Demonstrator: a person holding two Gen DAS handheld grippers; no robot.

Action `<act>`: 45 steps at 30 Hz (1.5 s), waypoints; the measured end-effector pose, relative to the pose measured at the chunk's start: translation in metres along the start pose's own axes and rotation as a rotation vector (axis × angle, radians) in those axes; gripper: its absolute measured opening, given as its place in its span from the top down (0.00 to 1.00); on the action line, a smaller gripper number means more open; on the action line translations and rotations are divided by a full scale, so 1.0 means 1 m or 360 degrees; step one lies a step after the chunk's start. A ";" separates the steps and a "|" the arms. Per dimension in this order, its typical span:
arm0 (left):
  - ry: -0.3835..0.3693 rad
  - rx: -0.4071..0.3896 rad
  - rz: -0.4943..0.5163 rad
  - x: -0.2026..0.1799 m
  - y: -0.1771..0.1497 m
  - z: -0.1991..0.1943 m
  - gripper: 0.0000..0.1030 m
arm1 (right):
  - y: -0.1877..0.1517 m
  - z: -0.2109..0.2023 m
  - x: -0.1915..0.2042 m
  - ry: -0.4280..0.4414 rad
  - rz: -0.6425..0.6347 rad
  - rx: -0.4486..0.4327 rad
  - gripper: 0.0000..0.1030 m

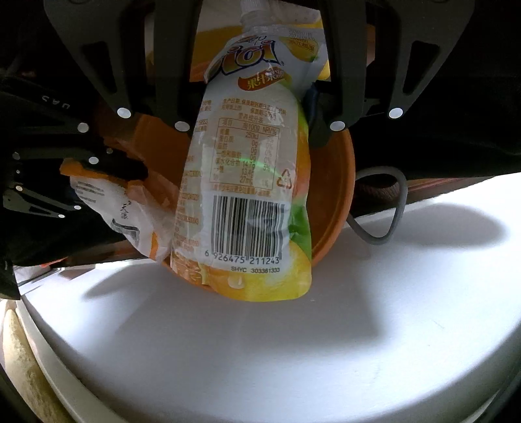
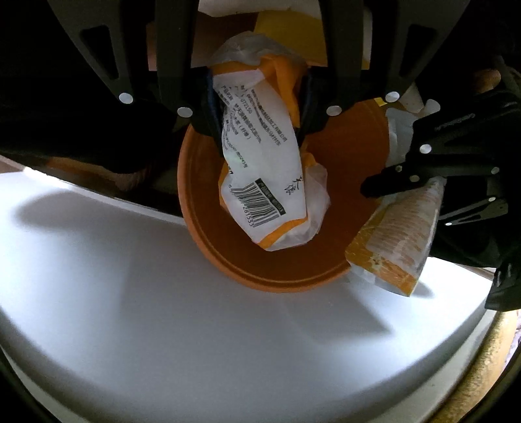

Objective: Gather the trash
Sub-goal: 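Lower the bag and juice pouch into the orange bucket and release both, then grasp the black cloth with the left gripper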

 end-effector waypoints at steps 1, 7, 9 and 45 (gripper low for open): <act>0.0005 -0.0004 0.0007 0.001 -0.001 -0.002 0.60 | 0.000 0.002 0.000 0.0002 -0.0003 0.0003 0.52; 0.0041 -0.0065 0.0006 0.002 -0.003 -0.010 0.27 | 0.000 0.001 -0.002 -0.0008 0.0023 -0.0027 0.40; 0.0037 -0.0058 -0.0001 0.008 -0.006 -0.011 0.27 | 0.001 -0.001 -0.004 -0.0001 0.0052 -0.0043 0.40; 0.0059 -0.0916 -0.0143 0.035 0.088 -0.266 0.14 | -0.010 -0.225 -0.076 0.0118 0.0236 -0.1008 0.26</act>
Point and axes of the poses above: each gripper's, at about its wrist camera, not at the fingertips, and z roughly the way its jaws point, x to its left, y to its top, the point moved 8 cm from there along z, roughly the way its jaws point, and after that the axes turned 10 degrees about x, right-handed, at the moved point
